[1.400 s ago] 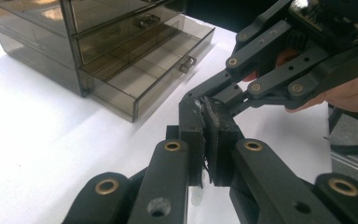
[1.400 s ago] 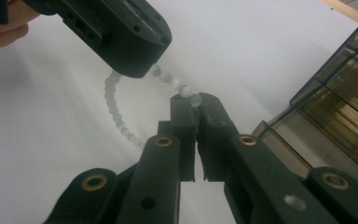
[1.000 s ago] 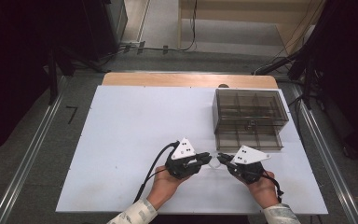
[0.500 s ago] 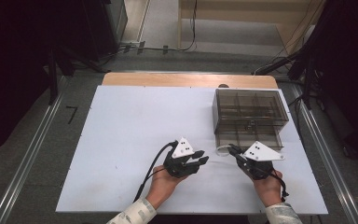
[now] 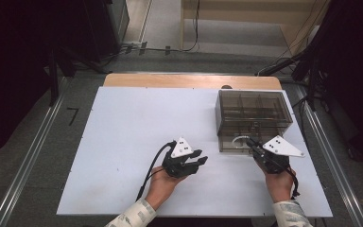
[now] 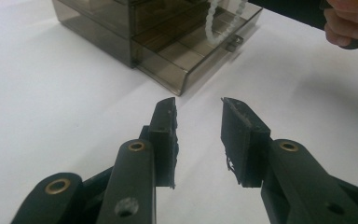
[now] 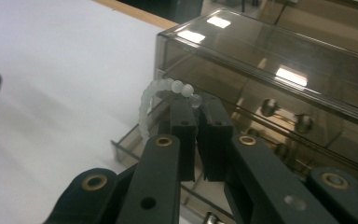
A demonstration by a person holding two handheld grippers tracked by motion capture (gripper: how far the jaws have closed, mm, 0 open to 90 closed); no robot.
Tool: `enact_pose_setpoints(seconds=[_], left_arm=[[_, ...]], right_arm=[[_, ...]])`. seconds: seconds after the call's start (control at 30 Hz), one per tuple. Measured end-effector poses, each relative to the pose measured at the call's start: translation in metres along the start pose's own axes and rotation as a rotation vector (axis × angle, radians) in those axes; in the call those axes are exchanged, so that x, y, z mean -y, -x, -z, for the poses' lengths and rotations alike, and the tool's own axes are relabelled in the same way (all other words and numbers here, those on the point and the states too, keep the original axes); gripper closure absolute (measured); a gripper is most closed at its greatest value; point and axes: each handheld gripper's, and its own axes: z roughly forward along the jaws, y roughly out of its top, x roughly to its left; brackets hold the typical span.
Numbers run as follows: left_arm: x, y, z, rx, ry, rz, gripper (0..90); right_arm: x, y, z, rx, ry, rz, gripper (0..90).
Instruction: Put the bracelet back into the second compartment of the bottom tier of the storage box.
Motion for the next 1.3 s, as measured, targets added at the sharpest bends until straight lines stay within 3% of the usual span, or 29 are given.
enact_pose_setpoints(seconds=[0.23, 0.53, 0.83, 0.97, 1.3], left_arm=[[0.000, -0.011, 0.011, -0.043, 0.018, 0.021, 63.2], [0.000, -0.023, 0.029, -0.096, 0.031, 0.042, 59.4], [0.004, -0.039, 0.051, -0.165, 0.031, 0.058, 57.4], [0.009, -0.049, 0.065, -0.200, 0.032, 0.092, 57.4], [0.017, -0.062, 0.078, -0.232, 0.012, 0.130, 56.5]], right_arm=[[0.003, 0.013, -0.003, 0.054, -0.031, -0.042, 83.1], [0.014, 0.032, -0.007, 0.077, -0.093, -0.085, 83.0], [0.022, 0.043, -0.015, 0.056, -0.155, -0.113, 82.7], [0.025, 0.046, -0.020, 0.047, -0.183, -0.119, 82.8], [0.030, 0.047, -0.034, 0.041, -0.261, -0.111, 82.6]])
